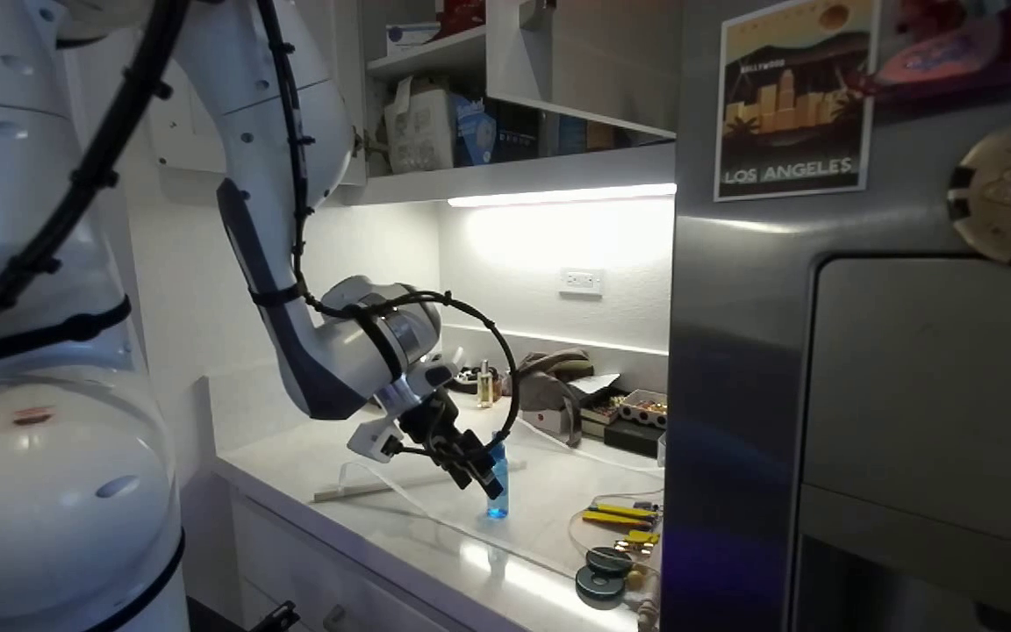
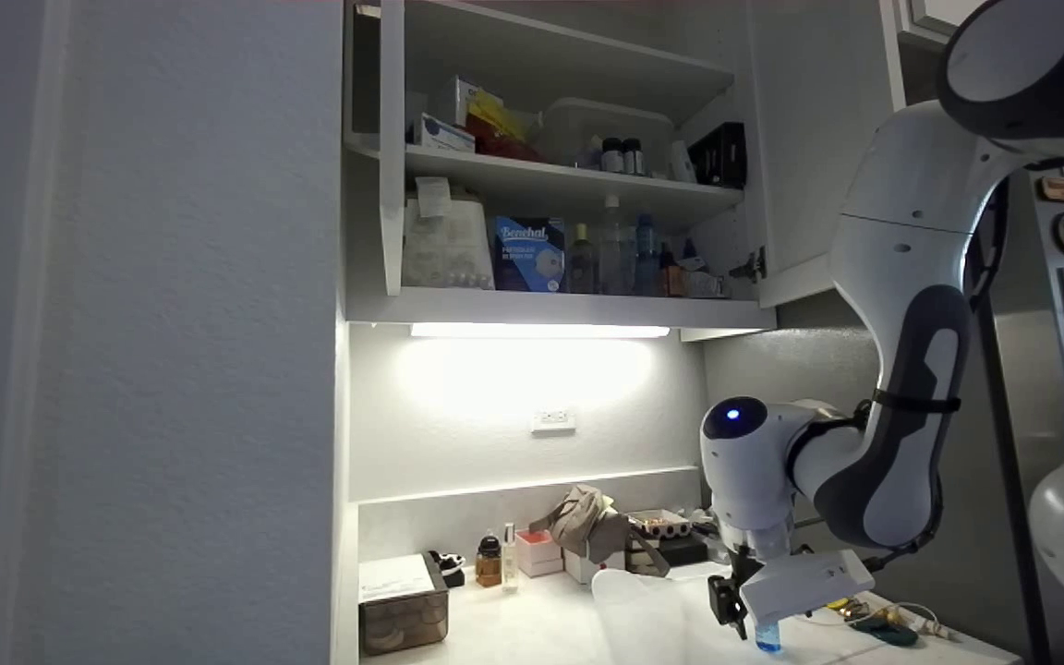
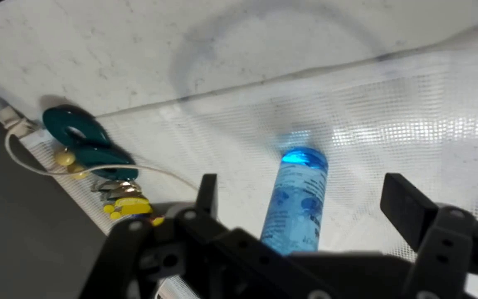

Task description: Place the blue bottle on the bottom shelf of the open upper cabinet

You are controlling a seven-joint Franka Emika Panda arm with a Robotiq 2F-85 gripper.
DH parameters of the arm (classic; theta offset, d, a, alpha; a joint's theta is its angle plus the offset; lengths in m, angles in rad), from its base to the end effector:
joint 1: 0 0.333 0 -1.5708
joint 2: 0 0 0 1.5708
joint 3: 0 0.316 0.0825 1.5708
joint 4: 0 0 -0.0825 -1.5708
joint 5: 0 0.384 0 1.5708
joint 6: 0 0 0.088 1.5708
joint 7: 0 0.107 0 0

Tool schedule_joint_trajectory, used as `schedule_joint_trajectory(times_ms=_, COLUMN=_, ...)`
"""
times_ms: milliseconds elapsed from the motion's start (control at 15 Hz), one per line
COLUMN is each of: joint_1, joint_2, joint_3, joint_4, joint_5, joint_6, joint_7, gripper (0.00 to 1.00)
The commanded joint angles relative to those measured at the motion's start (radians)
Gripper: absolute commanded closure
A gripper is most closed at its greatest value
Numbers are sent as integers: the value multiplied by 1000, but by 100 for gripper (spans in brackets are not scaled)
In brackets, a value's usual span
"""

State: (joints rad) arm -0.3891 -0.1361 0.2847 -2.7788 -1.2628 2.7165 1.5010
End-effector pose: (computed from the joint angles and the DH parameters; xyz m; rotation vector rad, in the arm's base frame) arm 0.3694 -0.0085 0.2441 2.6191 -0.5861 0.5343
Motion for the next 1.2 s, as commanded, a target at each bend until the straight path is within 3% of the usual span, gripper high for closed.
schedule_joint_trajectory(times_ms=0, joint_1=-8, joint_2=-19, joint_3=-24, joint_4=1, joint_5=-99, joint_6=-5, joint_7=82, gripper=0)
schedule_joint_trajectory(times_ms=533, joint_1=-12, joint_2=-26, joint_3=-39, joint_4=-1, joint_5=-390, joint_6=-14, joint_7=360, gripper=0)
schedule_joint_trajectory(times_ms=1133, joint_1=-8, joint_2=-10, joint_3=-14, joint_4=2, joint_5=-581, joint_6=-70, joint_7=604, gripper=0)
